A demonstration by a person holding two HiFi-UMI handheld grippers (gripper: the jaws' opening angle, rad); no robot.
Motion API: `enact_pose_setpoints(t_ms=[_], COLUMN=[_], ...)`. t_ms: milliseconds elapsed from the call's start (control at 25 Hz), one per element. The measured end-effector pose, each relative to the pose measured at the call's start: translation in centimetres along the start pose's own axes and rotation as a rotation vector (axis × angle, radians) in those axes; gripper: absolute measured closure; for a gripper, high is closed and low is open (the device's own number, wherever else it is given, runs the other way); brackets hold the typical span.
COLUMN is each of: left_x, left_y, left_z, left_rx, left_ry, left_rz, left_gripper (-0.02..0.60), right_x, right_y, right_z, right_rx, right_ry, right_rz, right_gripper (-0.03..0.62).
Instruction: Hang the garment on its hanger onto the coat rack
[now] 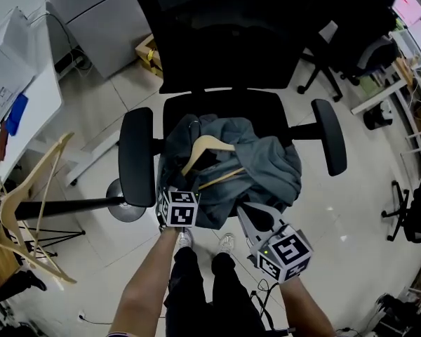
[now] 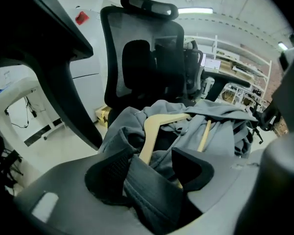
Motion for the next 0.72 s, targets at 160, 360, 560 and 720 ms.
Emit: enact_pose_setpoints(t_ms=[160, 360, 560, 720], left_x=[-2.0, -3.4, -3.2, -3.1], left_y=[0.7, 0.4, 1.0, 2.1], left_z=[-1.0, -1.7, -0.8, 0.3], left_rx=[0.042, 0.078, 0.106, 0.153], left_ry=[0.000, 0.039, 0.116, 0.175], left_rz=[-0.094, -0.178, -0.226, -0.295], left_gripper=[0.305, 0.313, 0.353, 0.373], right_x=[0.0, 0.3, 0.4, 0.7], right_y=[1.2, 1.7, 2.0, 2.1], right_z=[0.3, 1.1, 1.2, 1.3], right_rx=[-0.015, -0.022, -0.034, -0.038], right_ry=[-0.005, -0.001, -0.005, -0.006], right_rz=[-0.014, -0.015, -0.015, -0.013], right_gripper=[0.592, 0.592, 0.592, 0.592])
Point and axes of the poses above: the fingertips, and each gripper's own axes: x backward along the fingers, z to its right, y out of its underside, the point moved 4 cm from there along x, backward along the fingers, and after that the axes turned 12 degrees about x, right-handed, at the moved point
